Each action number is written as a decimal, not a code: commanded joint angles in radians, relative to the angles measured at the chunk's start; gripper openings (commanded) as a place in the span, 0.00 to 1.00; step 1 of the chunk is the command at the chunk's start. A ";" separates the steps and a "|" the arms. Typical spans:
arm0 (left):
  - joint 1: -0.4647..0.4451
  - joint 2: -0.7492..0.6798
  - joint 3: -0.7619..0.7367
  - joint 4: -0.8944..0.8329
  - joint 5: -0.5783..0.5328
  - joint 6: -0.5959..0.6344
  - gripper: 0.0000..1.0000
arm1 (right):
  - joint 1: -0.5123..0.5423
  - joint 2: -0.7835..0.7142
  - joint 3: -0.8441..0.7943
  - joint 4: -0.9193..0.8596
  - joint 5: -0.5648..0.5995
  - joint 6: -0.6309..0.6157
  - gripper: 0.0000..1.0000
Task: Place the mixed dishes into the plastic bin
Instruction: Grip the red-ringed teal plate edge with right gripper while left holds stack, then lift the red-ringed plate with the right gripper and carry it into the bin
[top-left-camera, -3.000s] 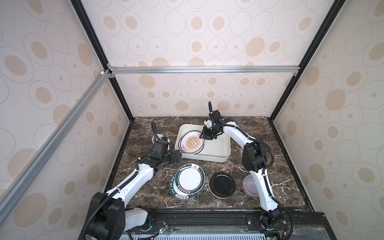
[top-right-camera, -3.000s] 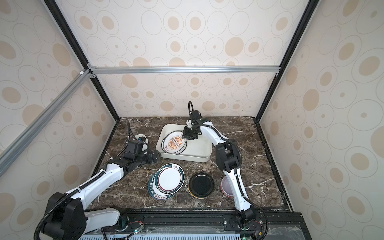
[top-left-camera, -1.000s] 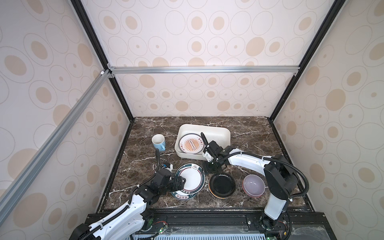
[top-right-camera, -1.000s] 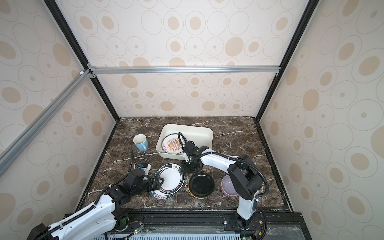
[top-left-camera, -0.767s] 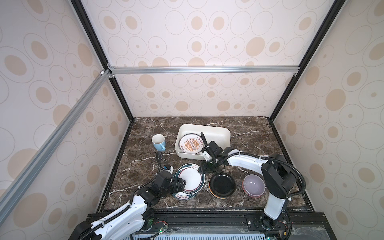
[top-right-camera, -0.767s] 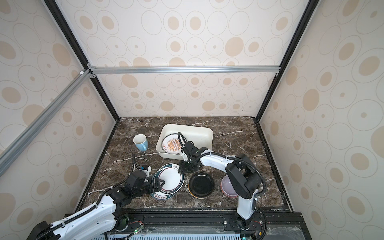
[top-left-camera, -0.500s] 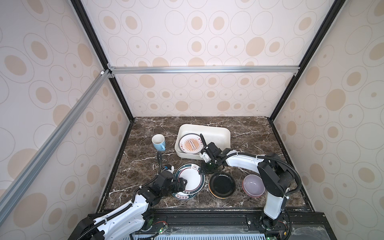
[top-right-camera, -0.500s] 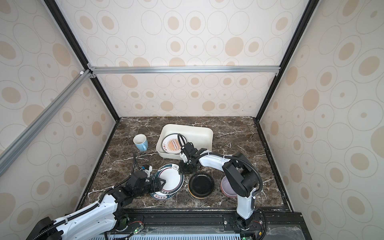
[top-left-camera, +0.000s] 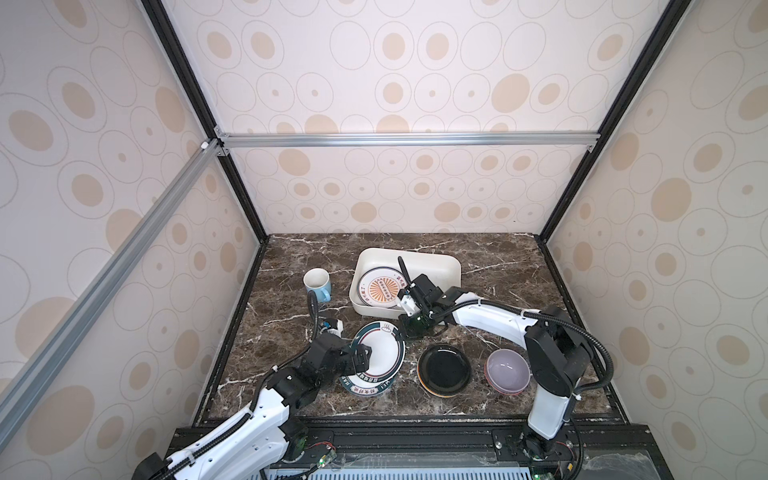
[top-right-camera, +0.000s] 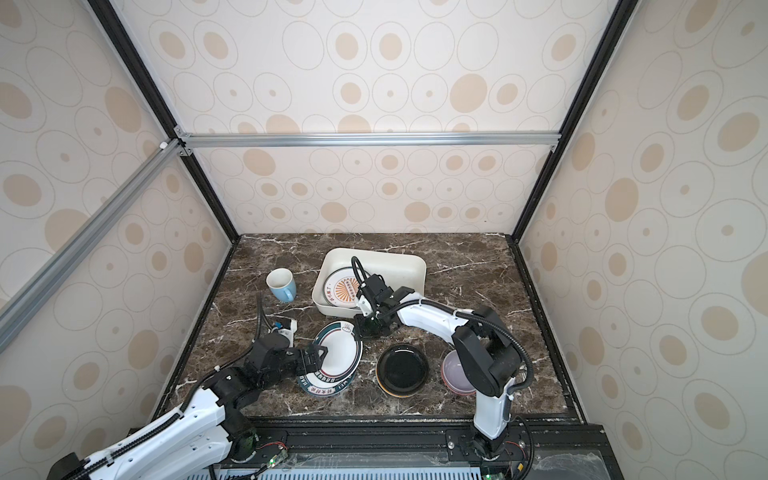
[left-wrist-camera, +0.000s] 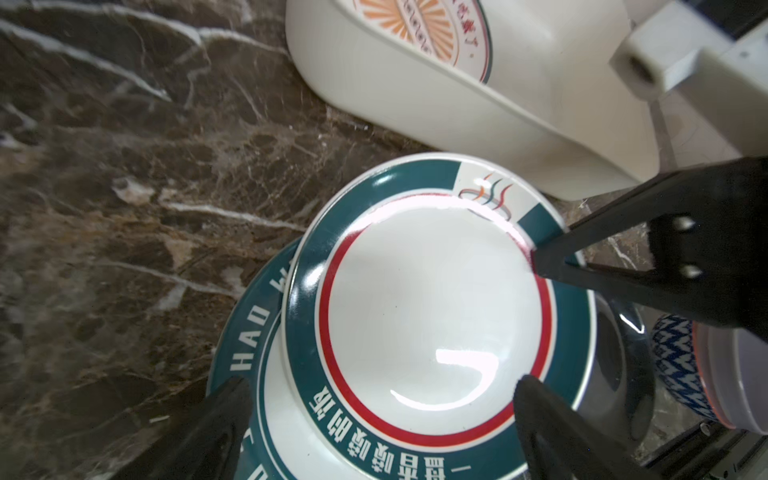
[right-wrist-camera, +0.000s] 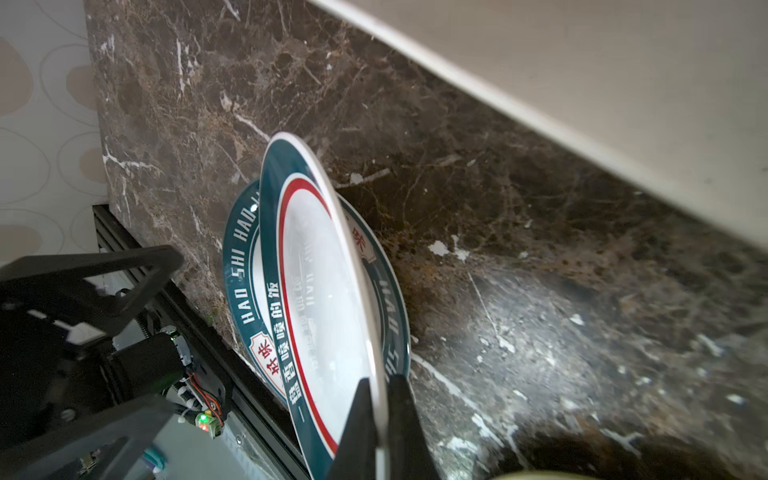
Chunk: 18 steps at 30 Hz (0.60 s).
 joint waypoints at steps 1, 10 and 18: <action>-0.002 -0.038 0.078 -0.115 -0.071 0.027 0.99 | -0.008 -0.060 0.066 -0.078 0.018 -0.014 0.00; 0.028 0.012 0.215 -0.175 -0.111 0.084 0.99 | -0.088 -0.055 0.234 -0.133 -0.029 -0.030 0.00; 0.170 0.152 0.323 -0.139 -0.015 0.187 0.99 | -0.213 0.108 0.444 -0.140 -0.073 -0.034 0.00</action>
